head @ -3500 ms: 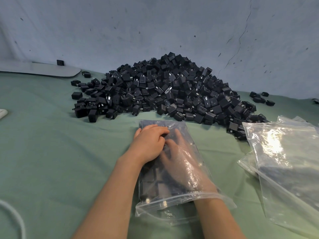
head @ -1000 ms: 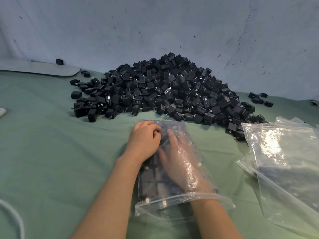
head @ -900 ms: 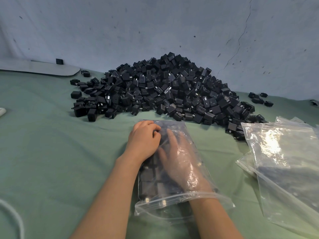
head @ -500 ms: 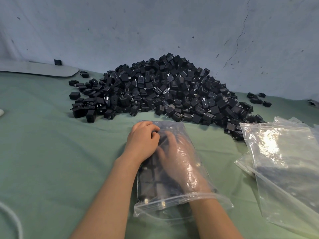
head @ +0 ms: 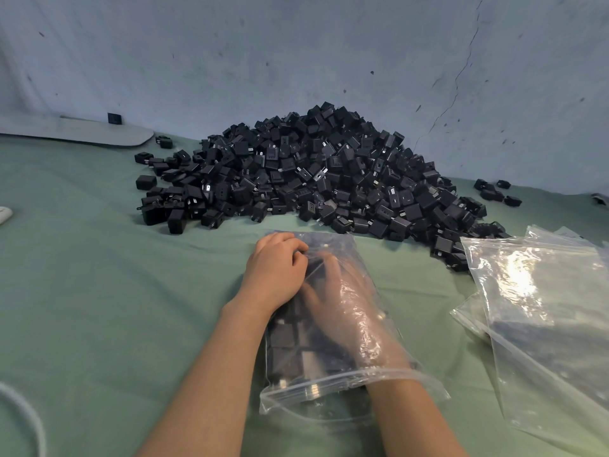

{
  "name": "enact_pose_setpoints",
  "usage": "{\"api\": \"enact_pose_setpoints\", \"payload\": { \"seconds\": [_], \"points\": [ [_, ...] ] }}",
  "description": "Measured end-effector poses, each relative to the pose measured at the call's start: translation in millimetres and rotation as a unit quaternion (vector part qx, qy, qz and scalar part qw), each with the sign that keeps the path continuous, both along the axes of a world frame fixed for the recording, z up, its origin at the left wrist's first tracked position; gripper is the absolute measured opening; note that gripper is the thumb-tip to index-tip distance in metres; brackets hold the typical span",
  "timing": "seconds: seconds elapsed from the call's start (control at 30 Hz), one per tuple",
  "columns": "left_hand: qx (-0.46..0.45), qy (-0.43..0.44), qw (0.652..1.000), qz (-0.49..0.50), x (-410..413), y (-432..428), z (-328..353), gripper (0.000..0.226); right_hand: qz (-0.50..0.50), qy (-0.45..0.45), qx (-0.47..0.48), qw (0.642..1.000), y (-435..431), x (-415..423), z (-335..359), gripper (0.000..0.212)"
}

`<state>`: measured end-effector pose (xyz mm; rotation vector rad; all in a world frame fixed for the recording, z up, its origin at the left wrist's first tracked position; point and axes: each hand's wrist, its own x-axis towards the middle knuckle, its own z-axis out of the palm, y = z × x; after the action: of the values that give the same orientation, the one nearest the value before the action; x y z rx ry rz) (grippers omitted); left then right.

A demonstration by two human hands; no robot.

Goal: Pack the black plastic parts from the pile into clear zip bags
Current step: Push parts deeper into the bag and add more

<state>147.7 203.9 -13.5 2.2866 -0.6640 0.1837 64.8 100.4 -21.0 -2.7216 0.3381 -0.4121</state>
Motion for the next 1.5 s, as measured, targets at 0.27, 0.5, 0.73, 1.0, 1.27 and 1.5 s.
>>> {"api": "enact_pose_setpoints", "payload": {
  "seconds": [0.27, 0.5, 0.73, 1.0, 1.27, 1.5],
  "points": [
    [-0.002, 0.003, 1.000, -0.007, -0.4, -0.4, -0.9, 0.032, 0.000, 0.024, 0.014, 1.000, -0.6, 5.1, -6.3, 0.067],
    [-0.004, 0.004, 1.000, -0.005, -1.9, 0.5, 0.1, 0.033, -0.018, 0.011, 0.017, 1.000, -0.2, 7.7, -10.7, 0.057],
    [-0.006, 0.012, 1.000, -0.007, -3.0, 0.8, 1.7, 0.033, -0.027, -0.037, 0.039, 0.998, -0.2, 13.5, -23.6, 0.056],
    [-0.010, 0.015, 1.000, -0.005, -2.6, 0.6, 1.3, 0.032, -0.025, -0.027, 0.045, 0.998, -1.2, 13.6, -20.2, 0.056],
    [-0.010, 0.013, 1.000, -0.002, -1.8, 0.4, 0.5, 0.032, -0.024, -0.042, 0.014, 0.999, 0.9, 5.7, -16.9, 0.054],
    [-0.014, 0.012, 1.000, -0.005, -0.5, 0.7, -1.1, 0.032, -0.021, -0.032, 0.014, 0.999, 0.9, 6.5, -17.5, 0.053]
  ]
}}
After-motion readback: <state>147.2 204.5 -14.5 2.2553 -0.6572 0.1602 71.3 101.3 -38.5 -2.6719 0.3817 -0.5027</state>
